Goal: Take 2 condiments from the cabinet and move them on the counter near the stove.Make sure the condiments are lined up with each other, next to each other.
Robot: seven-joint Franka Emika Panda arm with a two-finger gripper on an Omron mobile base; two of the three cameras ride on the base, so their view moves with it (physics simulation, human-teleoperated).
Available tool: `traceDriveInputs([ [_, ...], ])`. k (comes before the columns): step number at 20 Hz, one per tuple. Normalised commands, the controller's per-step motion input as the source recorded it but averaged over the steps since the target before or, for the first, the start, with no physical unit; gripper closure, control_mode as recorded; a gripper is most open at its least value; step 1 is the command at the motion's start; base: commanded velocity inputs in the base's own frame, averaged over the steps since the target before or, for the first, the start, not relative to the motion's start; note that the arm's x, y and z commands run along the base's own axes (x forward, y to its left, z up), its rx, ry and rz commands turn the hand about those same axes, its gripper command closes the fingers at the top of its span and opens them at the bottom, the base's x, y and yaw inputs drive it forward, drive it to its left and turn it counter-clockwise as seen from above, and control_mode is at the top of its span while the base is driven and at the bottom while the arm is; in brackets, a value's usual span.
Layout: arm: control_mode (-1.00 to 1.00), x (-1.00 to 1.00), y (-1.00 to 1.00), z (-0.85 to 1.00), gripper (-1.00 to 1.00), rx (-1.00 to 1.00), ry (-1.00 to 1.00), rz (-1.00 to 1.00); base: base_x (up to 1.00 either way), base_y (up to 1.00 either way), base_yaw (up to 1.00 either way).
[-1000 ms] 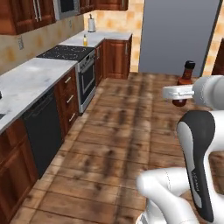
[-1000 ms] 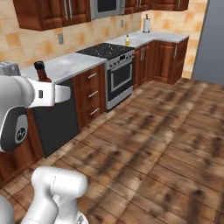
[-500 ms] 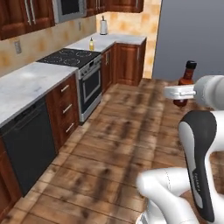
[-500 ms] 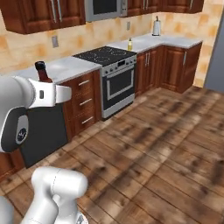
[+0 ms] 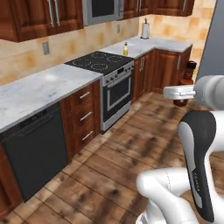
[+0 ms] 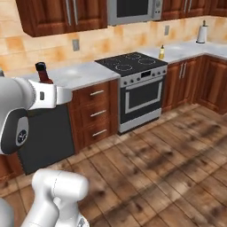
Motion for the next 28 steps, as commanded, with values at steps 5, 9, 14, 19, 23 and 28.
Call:
traceDriveInputs([
  [5,1.00,0.00,0.00,0.00,1.00,0.00,0.00,0.00,1.00,-0.85,0.41],
  [9,1.00,0.00,0.00,0.00,1.00,0.00,0.00,0.00,1.00,-0.71,0.39],
  [14,1.00,0.00,0.00,0.00,1.00,0.00,0.00,0.00,0.98,-0.90,0.36],
  [19,1.00,0.00,0.00,0.00,1.00,0.00,0.00,0.00,0.79,-1.00,0.33],
  [23,1.00,0.00,0.00,0.00,1.00,0.00,0.00,0.00,0.62,-1.00,0.34],
  [28,1.00,0.00,0.00,0.00,1.00,0.00,0.00,0.00,0.64,-0.88,0.29],
])
